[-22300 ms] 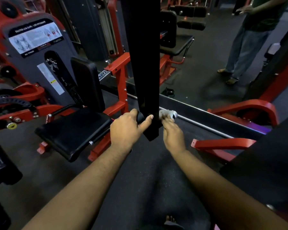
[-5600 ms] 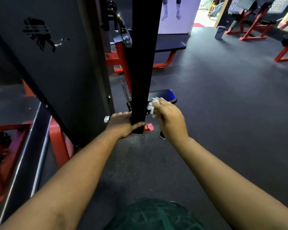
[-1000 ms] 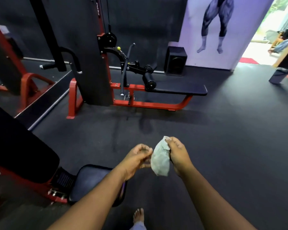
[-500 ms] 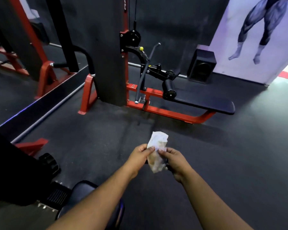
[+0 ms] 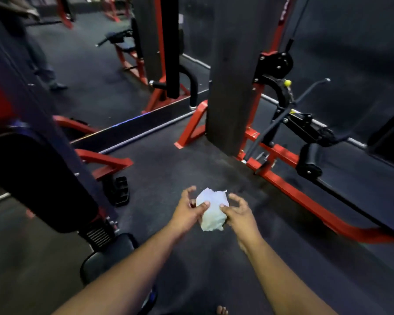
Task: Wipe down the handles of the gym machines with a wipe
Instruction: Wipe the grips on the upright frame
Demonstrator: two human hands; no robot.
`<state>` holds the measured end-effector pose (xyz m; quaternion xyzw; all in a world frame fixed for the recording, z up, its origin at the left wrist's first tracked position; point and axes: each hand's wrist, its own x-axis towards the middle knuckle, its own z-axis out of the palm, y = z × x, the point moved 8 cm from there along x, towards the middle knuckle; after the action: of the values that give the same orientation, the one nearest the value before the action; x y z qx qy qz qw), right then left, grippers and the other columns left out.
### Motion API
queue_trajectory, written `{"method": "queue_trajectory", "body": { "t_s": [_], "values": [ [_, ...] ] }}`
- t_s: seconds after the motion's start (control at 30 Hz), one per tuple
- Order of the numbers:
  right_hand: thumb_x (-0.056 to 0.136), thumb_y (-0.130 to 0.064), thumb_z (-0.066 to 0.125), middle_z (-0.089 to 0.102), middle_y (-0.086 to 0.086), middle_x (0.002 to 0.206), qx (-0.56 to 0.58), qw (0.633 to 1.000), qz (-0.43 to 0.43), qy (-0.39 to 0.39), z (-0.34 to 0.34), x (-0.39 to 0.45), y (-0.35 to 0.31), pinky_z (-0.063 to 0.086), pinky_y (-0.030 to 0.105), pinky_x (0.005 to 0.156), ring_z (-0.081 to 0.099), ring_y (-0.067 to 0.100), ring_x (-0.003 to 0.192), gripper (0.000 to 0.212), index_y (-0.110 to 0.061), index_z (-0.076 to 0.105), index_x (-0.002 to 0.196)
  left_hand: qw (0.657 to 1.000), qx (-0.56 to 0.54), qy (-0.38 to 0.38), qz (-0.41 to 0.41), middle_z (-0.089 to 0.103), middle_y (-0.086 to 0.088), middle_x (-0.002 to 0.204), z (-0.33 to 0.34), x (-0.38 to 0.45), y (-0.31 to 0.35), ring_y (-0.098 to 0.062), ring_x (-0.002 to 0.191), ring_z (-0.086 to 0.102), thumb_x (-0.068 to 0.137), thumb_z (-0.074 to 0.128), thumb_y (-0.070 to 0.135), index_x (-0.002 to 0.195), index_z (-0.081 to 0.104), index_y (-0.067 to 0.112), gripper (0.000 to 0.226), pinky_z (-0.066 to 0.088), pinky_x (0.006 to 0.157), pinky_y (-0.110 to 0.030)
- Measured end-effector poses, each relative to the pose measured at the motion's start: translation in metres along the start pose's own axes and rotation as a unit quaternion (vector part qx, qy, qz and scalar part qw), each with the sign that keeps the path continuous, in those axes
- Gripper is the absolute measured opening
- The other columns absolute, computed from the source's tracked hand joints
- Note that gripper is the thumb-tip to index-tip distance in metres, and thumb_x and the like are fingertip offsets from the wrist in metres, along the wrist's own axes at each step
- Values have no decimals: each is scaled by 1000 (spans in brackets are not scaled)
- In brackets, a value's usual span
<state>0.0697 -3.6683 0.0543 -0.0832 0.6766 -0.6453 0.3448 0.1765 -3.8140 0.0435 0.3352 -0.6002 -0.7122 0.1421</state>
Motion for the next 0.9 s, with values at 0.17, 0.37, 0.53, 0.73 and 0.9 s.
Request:
{"method": "queue_trajectory", "body": {
  "t_s": [0.17, 0.37, 0.53, 0.73, 0.9],
  "values": [
    [95, -1, 64, 77, -1, 106, -128, 979, -98, -125, 26, 55, -36, 56, 33, 95, 72, 15, 101, 44, -32, 65, 127, 992, 82, 52, 82, 69, 3, 104, -19, 21, 28, -5, 92, 66, 92, 77, 14, 126, 61, 32, 42, 53, 84, -23],
    [85, -11, 81, 74, -5, 106, -269, 924, -184, -201, 88, 101, -62, 47, 7, 79, 65, -13, 83, 31, -19, 75, 115, 958, 238, 133, 88, 71, 1, 122, -72, 46, 58, -13, 109, 68, 85, 83, 12, 128, 69, 16, 46, 52, 99, -26],
    [78, -14, 82, 68, -15, 85, -351, 871, -290, -184, 139, 131, -94, 42, 10, 71, 62, -5, 80, 19, -31, 74, 83, 885, 401, 198, 126, 63, 12, 85, -116, 61, 94, -14, 87, 63, 82, 85, 31, 98, 79, 22, 19, 39, 71, -24],
    [81, -13, 74, 64, 2, 101, -231, 912, -268, -206, 176, 173, -115, 45, 12, 77, 62, 8, 91, 10, -20, 67, 83, 897, 345, 213, 178, 62, 13, 95, -155, 108, 116, -11, 97, 59, 86, 73, 42, 84, 70, 33, 10, 47, 87, -33],
    [87, -15, 76, 73, 9, 94, -5, 961, -83, -263, 201, 203, -126, 53, 27, 63, 67, 18, 80, 27, -8, 64, 110, 930, 289, 163, 161, 72, 12, 83, -160, 158, 147, -10, 81, 68, 95, 66, 33, 91, 66, 31, 5, 55, 81, -41]
  ]
}}
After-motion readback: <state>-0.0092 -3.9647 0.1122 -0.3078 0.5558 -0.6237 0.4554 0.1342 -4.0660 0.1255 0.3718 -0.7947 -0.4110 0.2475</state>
